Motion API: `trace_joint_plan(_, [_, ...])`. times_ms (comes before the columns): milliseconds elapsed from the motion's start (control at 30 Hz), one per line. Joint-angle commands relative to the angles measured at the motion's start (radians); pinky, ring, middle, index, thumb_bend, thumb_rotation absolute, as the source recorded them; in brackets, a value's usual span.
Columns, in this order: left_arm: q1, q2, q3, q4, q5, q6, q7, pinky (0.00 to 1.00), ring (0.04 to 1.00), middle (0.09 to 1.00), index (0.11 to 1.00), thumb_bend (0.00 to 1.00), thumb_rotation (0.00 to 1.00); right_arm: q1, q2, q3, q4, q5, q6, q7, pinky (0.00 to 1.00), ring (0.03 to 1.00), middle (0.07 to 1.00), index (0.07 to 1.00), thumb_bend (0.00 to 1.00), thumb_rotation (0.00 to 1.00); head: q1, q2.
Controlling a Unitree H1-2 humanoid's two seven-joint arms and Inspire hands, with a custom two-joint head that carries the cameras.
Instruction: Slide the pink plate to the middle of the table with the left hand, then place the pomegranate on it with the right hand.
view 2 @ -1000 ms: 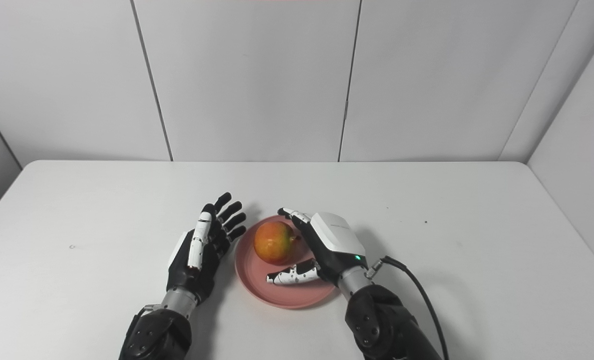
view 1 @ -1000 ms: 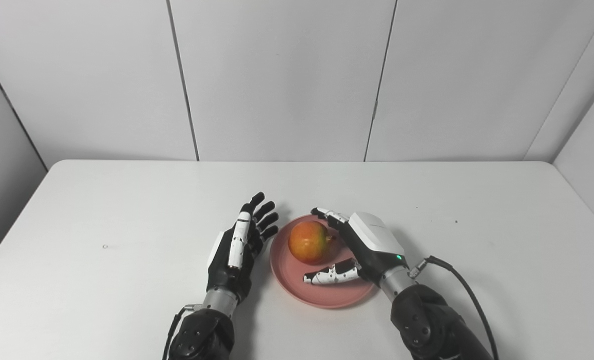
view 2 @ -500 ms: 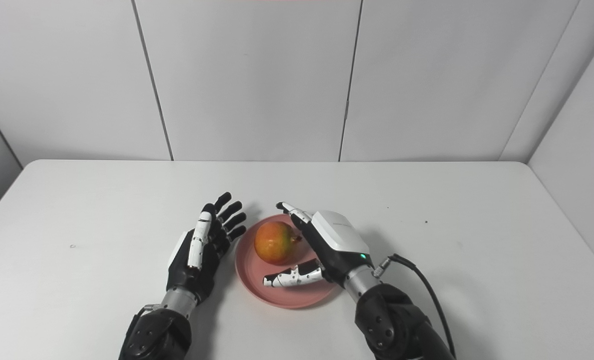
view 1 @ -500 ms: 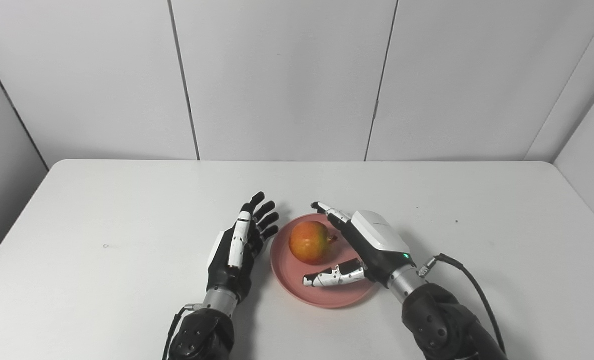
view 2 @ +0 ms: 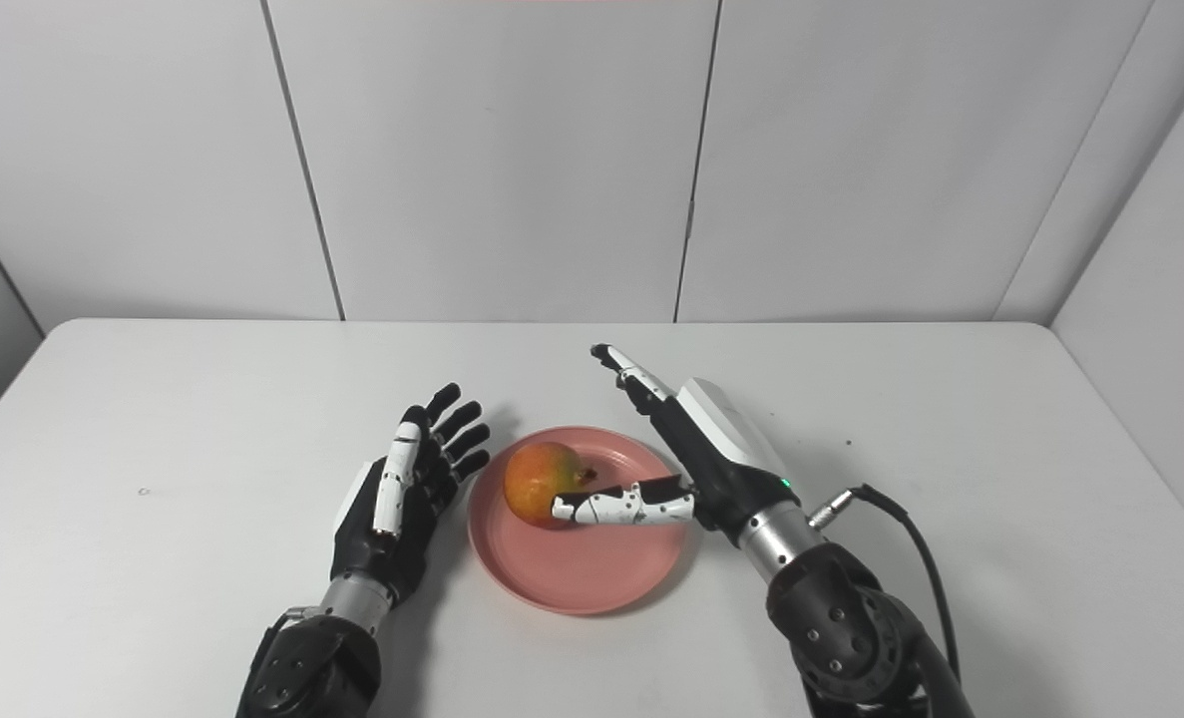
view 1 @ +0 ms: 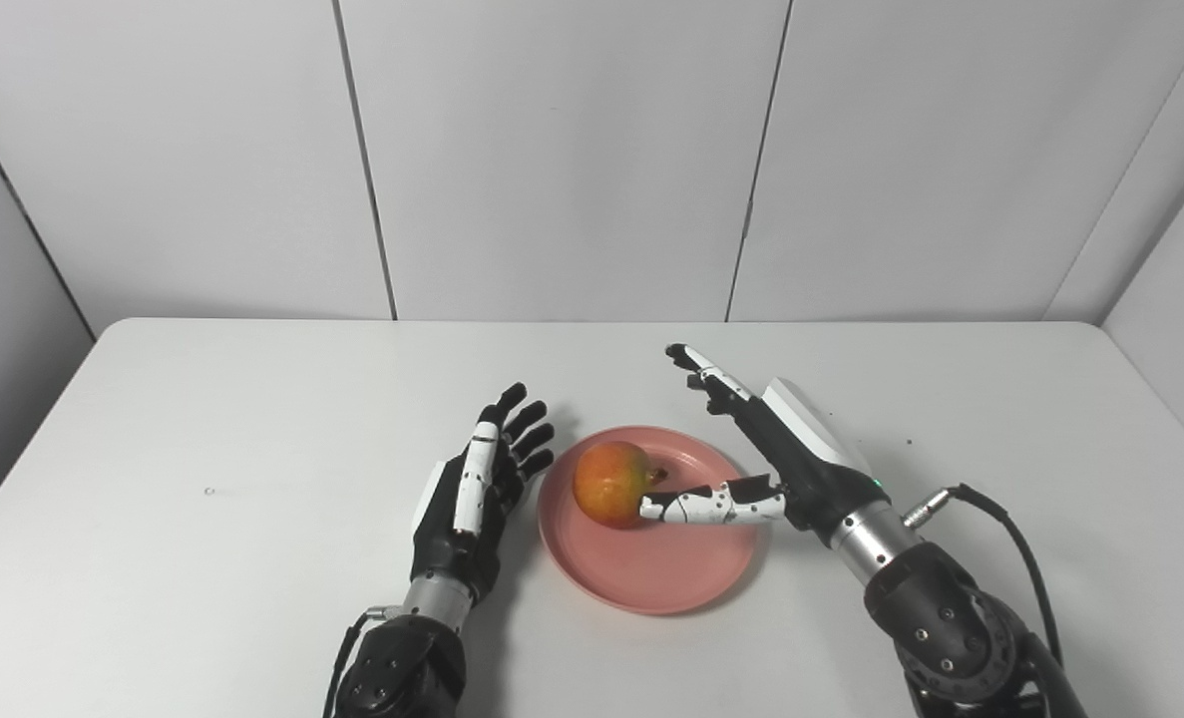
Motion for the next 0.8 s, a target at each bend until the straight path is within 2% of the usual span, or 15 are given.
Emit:
trace_joint_plan(0, [-0.003,-0.006,0.005,0.003,-0.001,0.013,0.008,0.87,0.883,0.9,0.9,0.46,1.0,-0.006,0.015,-0.04,-0.012,0.036,-0.046,-0.059,0.85,0.911,0.946,0.959,1.0,0.61,0.001,-0.001])
trace_joint_plan(100, [-0.002,-0.005,0.005,0.002,0.0,0.01,0.008,0.87,0.883,0.9,0.899,0.46,1.0,0.013,0.029,-0.055,0.001,0.051,-0.057,-0.09,0.85,0.91,0.944,0.961,1.0,0.63,0.001,-0.001])
trace_joint_plan(200, [-0.001,-0.003,0.002,-0.006,0.005,0.012,0.008,0.88,0.885,0.907,0.905,0.45,1.0,0.043,0.044,-0.061,0.013,0.046,-0.059,-0.132,0.85,0.912,0.938,0.957,1.0,0.76,0.001,-0.002])
trace_joint_plan(267, [0.0,-0.002,0.001,-0.012,0.009,0.009,0.009,0.9,0.9,0.92,0.914,0.45,1.0,0.062,0.055,-0.064,0.02,0.046,-0.059,-0.161,0.84,0.905,0.93,0.954,0.97,0.91,0.0,-0.004])
trace_joint_plan(333, [0.0,-0.002,0.0,-0.014,0.013,0.005,0.011,0.93,0.916,0.933,0.923,0.45,1.0,0.076,0.068,-0.071,0.021,0.054,-0.052,-0.182,0.85,0.905,0.929,0.948,0.94,0.98,-0.002,-0.005])
trace_joint_plan(400, [0.0,-0.001,0.0,-0.015,0.015,0.005,0.012,0.94,0.923,0.939,0.926,0.45,1.0,0.08,0.072,-0.072,0.022,0.058,-0.049,-0.19,0.85,0.904,0.929,0.945,0.93,1.0,-0.002,-0.005])
trace_joint_plan(433, [0.004,0.004,-0.007,-0.024,0.023,0.001,0.008,0.94,0.924,0.939,0.927,0.45,1.0,0.091,0.086,-0.089,0.027,0.098,-0.058,-0.195,0.85,0.904,0.929,0.944,0.93,1.0,-0.003,-0.007])
trace_joint_plan(500, [0.01,0.012,-0.017,-0.039,0.035,-0.005,0.003,0.97,0.953,0.971,0.962,0.44,1.0,0.107,0.105,-0.112,0.036,0.158,-0.071,-0.201,0.86,0.925,0.954,0.955,0.81,1.0,-0.004,-0.008])
trace_joint_plan(533, [0.013,0.013,-0.019,-0.044,0.038,-0.009,0.002,0.97,0.958,0.975,0.967,0.44,1.0,0.113,0.114,-0.122,0.04,0.184,-0.073,-0.202,0.86,0.928,0.958,0.957,0.79,1.0,-0.004,-0.008])
trace_joint_plan(767, [0.035,0.029,-0.036,-0.08,0.07,-0.049,-0.004,1.0,1.0,1.0,1.0,0.43,1.0,0.127,0.188,-0.192,0.058,0.357,-0.028,-0.202,0.94,0.973,0.997,0.997,0.73,1.0,-0.019,-0.012])
